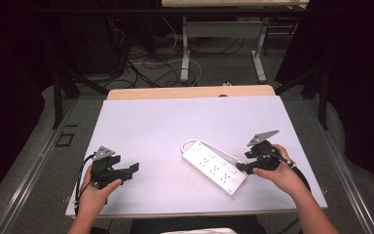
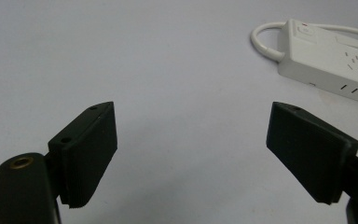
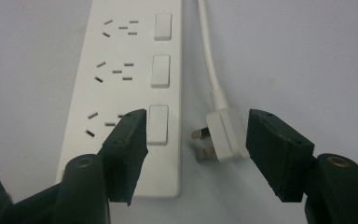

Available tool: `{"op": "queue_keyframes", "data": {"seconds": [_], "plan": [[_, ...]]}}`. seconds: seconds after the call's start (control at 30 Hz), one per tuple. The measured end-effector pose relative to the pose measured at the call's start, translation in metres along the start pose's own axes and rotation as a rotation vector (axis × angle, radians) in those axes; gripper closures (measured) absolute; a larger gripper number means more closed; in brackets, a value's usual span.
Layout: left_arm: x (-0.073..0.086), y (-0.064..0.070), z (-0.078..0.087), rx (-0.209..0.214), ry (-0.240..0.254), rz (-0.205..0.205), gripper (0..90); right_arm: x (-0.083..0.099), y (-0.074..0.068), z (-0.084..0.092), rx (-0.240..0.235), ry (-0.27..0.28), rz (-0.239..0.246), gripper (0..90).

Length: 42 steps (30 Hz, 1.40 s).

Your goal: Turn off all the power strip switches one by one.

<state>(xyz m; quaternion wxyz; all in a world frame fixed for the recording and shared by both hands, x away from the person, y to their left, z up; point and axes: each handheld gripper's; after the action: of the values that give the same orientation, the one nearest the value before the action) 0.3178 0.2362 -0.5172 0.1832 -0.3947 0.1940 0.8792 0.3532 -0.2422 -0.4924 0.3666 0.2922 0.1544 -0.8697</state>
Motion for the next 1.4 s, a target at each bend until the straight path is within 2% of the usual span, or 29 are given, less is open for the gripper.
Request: {"op": "queue_keyframes", "data": {"seconds": [0.03, 0.2, 0.27, 0.33, 0.5, 0.6, 0.77, 0.93, 1.1, 1.2, 1.3, 1.4], "plan": [[0.000, 0.000, 0.000, 0.000, 0.000, 0.000, 16.2, -0.004, -0.001, -0.001, -0.001, -0.012, -0.002, 38.1], [0.002, 0.001, -0.001, 0.007, -0.010, -0.005, 12.6, -0.016, -0.005, -0.007, -0.006, -0.005, 0.019, 39.9], [0.003, 0.002, 0.001, 0.003, -0.011, -0.024, 11.0, -0.024, -0.010, -0.012, 0.000, -0.023, 0.028, 43.4], [0.003, 0.002, 0.001, 0.004, -0.006, -0.021, 9.1, -0.029, -0.011, -0.017, 0.002, 0.002, 0.048, 45.9], [0.003, 0.002, 0.001, -0.001, -0.006, -0.024, 7.6, -0.038, -0.014, -0.024, -0.021, -0.011, 0.038, 47.3], [0.004, 0.001, -0.001, -0.010, -0.008, -0.027, 5.4, -0.046, -0.019, -0.031, -0.026, -0.036, 0.043, 49.0], [0.005, 0.002, -0.003, -0.002, -0.001, -0.032, 2.5, -0.053, -0.020, -0.037, -0.033, -0.032, 0.044, 49.6], [0.005, 0.002, -0.002, -0.002, 0.001, -0.030, 0.6, -0.061, -0.022, -0.043, -0.036, -0.034, 0.025, 52.1], [0.005, 0.002, -0.003, 0.004, -0.009, -0.033, 0.6, -0.070, -0.023, -0.049, -0.052, -0.030, 0.027, 59.8], [0.005, 0.002, -0.003, 0.006, -0.010, -0.037, 0.7, -0.072, -0.024, -0.050, -0.043, -0.025, 0.020, 64.0], [0.006, 0.001, -0.003, 0.006, 0.002, -0.031, 0.8, -0.077, -0.025, -0.056, -0.039, -0.045, 0.026, 73.0], [0.006, 0.000, -0.003, 0.008, -0.002, -0.023, 0.8, -0.080, -0.026, -0.060, -0.048, -0.059, 0.019, 76.7]]}}
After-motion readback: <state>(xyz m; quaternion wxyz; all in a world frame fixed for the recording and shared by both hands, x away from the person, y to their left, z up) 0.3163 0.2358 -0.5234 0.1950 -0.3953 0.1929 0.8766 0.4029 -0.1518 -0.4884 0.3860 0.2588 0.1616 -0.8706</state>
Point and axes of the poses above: each handheld gripper's, and its own axes: z roughly backward along the jaws, x roughly out of its underside, y roughly to its right
